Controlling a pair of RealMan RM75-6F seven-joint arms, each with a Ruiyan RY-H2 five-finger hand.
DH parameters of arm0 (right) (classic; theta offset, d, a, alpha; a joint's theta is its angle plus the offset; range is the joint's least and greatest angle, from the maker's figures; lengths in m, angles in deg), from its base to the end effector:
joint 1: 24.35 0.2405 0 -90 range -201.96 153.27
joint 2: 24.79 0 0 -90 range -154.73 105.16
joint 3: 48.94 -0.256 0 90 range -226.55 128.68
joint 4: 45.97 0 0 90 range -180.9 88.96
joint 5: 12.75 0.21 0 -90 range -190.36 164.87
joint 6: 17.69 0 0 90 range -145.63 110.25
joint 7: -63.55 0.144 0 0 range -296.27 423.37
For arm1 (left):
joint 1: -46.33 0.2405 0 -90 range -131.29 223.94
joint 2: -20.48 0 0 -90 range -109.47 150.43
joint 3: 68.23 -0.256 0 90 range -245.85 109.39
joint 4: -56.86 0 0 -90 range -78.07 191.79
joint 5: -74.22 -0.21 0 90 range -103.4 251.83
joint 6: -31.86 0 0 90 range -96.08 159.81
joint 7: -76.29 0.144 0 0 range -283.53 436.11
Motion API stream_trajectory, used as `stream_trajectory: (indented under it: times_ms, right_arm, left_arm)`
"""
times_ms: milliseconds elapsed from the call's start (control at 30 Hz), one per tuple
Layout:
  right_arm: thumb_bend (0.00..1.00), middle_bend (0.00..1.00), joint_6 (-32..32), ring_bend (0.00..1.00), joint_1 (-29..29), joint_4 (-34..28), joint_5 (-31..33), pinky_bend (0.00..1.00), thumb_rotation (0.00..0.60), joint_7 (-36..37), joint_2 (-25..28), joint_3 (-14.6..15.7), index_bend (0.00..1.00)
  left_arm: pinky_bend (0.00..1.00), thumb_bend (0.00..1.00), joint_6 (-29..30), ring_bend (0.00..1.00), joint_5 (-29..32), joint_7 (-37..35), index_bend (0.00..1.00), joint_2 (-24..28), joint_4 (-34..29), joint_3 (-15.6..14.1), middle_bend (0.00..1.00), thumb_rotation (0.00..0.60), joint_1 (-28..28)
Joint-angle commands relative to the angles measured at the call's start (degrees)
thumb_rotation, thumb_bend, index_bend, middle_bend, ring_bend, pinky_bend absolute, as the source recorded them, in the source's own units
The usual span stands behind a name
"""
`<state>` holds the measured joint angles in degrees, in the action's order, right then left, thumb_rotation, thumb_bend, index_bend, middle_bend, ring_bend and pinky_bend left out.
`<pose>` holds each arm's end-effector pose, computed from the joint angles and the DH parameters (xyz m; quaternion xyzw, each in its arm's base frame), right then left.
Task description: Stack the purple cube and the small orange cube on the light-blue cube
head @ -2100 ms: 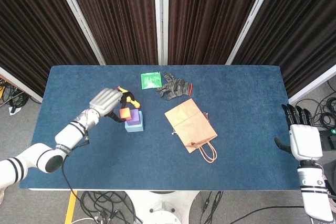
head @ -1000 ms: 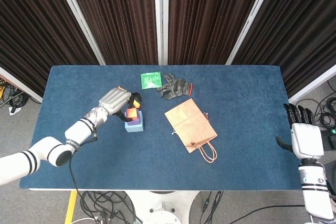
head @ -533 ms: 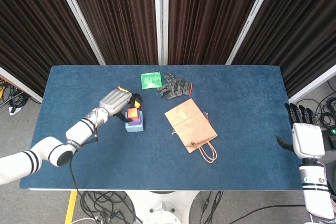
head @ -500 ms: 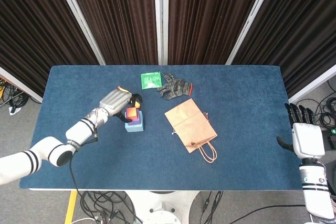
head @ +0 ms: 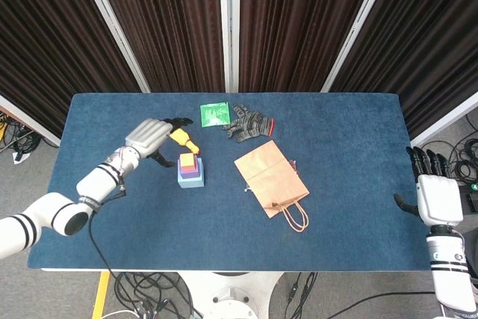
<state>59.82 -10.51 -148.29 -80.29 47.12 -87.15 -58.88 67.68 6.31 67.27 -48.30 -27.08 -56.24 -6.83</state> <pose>-0.2798 -0.2447 0.1640 0.5737 -0.3937 0.3400 0.6327 -0.1301 0.4125 0.0789 -0.7537 -0.4259 -0.3585 0.3494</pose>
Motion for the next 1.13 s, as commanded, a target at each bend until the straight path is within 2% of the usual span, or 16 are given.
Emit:
stream_trajectory:
  times_ms: [33, 133, 200, 267, 300, 400, 500, 633, 867, 1133]
  right_arm:
    - [0.14, 0.06, 0.29, 0.00, -0.24, 0.14, -0.38, 0.00, 0.600, 0.53, 0.12, 0.07, 0.00]
    - [0.14, 0.06, 0.50, 0.00, -0.41, 0.49, -0.68, 0.00, 0.600, 1.23, 0.03, 0.07, 0.00]
    - [0.15, 0.06, 0.54, 0.00, -0.42, 0.68, -0.87, 0.00, 0.600, 1.49, -0.12, 0.07, 0.00]
    - [0.15, 0.06, 0.65, 0.00, -0.44, 0.74, -1.06, 0.00, 0.600, 1.61, -0.30, 0.08, 0.00]
    - [0.15, 0.06, 0.75, 0.00, -0.51, 0.73, -1.31, 0.00, 0.600, 1.76, -0.40, 0.16, 0.00]
    - [0.15, 0.06, 1.05, 0.00, -0.73, 0.73, -2.38, 0.00, 0.600, 2.14, -0.50, 0.57, 0.00]
    - [0.15, 0.06, 1.39, 0.00, -0.97, 0.80, -3.34, 0.00, 0.600, 2.57, -0.51, 0.87, 0.00]
    - [0.15, 0.06, 1.80, 0.00, -1.30, 0.83, -4.39, 0.00, 0.600, 3.14, -0.38, 1.18, 0.00]
    - [0.15, 0.06, 2.97, 0.00, -2.28, 0.57, -6.24, 0.00, 0.600, 4.48, 0.03, 1.78, 0.00]
    - [0.15, 0.06, 2.46, 0.00, -2.47, 0.97, -6.44, 0.00, 0.600, 5.03, -0.37, 2.04, 0.00]
  left_arm:
    - [0.37, 0.13, 8.07, 0.27, 5.49, 6.76, 0.18, 4.17, -2.20, -0.53, 0.28, 0.600, 4.34]
    - [0.37, 0.16, 16.80, 0.27, 10.01, 12.19, 0.18, 5.34, -3.44, -1.09, 0.28, 0.600, 8.73]
    - [0.37, 0.16, 23.51, 0.27, 10.14, 14.10, 0.19, 5.29, -4.47, -1.89, 0.28, 0.600, 12.38]
    - [0.37, 0.15, 29.87, 0.26, 7.20, 16.05, 0.18, 4.72, -4.23, -3.54, 0.28, 0.600, 15.65]
    - [0.37, 0.15, 34.35, 0.25, 3.95, 18.20, 0.18, 3.96, -3.10, -5.26, 0.27, 0.600, 17.77]
    - [0.36, 0.13, 41.71, 0.23, -3.11, 22.15, 0.17, 2.62, -1.11, -10.18, 0.26, 0.600, 22.76]
    - [0.35, 0.12, 45.03, 0.22, -4.80, 23.96, 0.17, 1.86, -2.44, -13.34, 0.25, 0.600, 27.36]
    - [0.34, 0.11, 49.68, 0.22, -6.97, 25.36, 0.17, 0.34, -3.02, -15.60, 0.26, 0.600, 32.38]
    - [0.33, 0.11, 54.83, 0.22, -9.01, 26.29, 0.17, 0.04, -7.20, -15.49, 0.25, 0.600, 37.36]
    - [0.33, 0.11, 53.45, 0.22, -9.19, 26.32, 0.17, 1.87, -9.41, -14.38, 0.25, 0.600, 39.00]
